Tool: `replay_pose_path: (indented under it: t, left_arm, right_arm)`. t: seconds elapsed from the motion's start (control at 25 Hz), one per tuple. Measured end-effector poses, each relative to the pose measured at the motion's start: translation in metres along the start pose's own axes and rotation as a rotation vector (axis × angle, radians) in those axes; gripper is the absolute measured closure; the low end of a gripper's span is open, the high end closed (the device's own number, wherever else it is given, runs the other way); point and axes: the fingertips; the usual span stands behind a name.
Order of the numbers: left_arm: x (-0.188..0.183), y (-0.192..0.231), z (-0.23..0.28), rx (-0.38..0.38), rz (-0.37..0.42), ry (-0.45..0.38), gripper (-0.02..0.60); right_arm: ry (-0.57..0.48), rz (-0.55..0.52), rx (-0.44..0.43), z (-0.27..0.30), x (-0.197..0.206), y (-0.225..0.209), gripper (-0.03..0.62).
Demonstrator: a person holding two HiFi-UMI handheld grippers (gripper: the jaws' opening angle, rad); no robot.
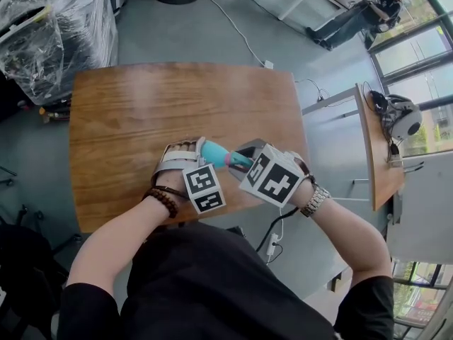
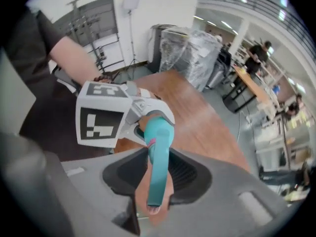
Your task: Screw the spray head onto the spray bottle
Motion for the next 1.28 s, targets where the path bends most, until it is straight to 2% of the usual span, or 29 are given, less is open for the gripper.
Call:
replay_pose_path:
  t: [0.12, 0.28, 0.4, 0.48, 0.64, 0.88, 1.04, 1.28]
  left_arm:
    - [0.007, 0.002, 0.005, -0.025, 0.006, 0.036, 0.183]
    - [0.014, 0.01, 0.011, -0.1, 0.07, 0.076, 0.183]
    - [0.013, 0.019, 0.009, -0.168, 0.151, 0.08, 0.181]
    - [0.013, 0.021, 0.008, -0.188, 0.178, 0.068, 0.181]
    - [0.014, 0.011, 0.006, -0.162, 0.171, 0.046, 0.181]
    - [0.017, -0.013, 0.009, -0.079, 0.123, 0.058, 0.179]
    - [0.019, -0.028, 0.009, -0.009, 0.05, 0.056, 0.178]
    - [0.015, -0.035, 0.007, 0.038, -0.015, 0.027, 0.178]
  right_arm:
    - [-0.143, 0.306, -0.053, 0.006, 0.003, -0.011, 0.474]
    - [-0.357, 0.723, -0.197, 0.013, 0.008, -0.016, 0.474]
    - [-0.449, 0.916, -0.292, 0.01, 0.012, -0.015, 0.474]
    - [-0.476, 0.98, -0.331, 0.011, 0.013, -0.014, 0.474]
    - [-0.457, 0.976, -0.355, 0.014, 0.018, -0.008, 0.473]
    - [-0.377, 0.889, -0.299, 0.023, 0.024, -0.003, 0.47]
    - [-0.339, 0.793, -0.254, 0.029, 0.025, -0.002, 0.468]
    - [-0.313, 0.691, -0.21, 0.025, 0.024, -0.001, 0.4]
Point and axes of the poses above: the fingertips, and each gripper's own axes: z forward along the fingers, y to its left, x out of its underside, and after that the axes turned 13 degrees about -x, right-handed
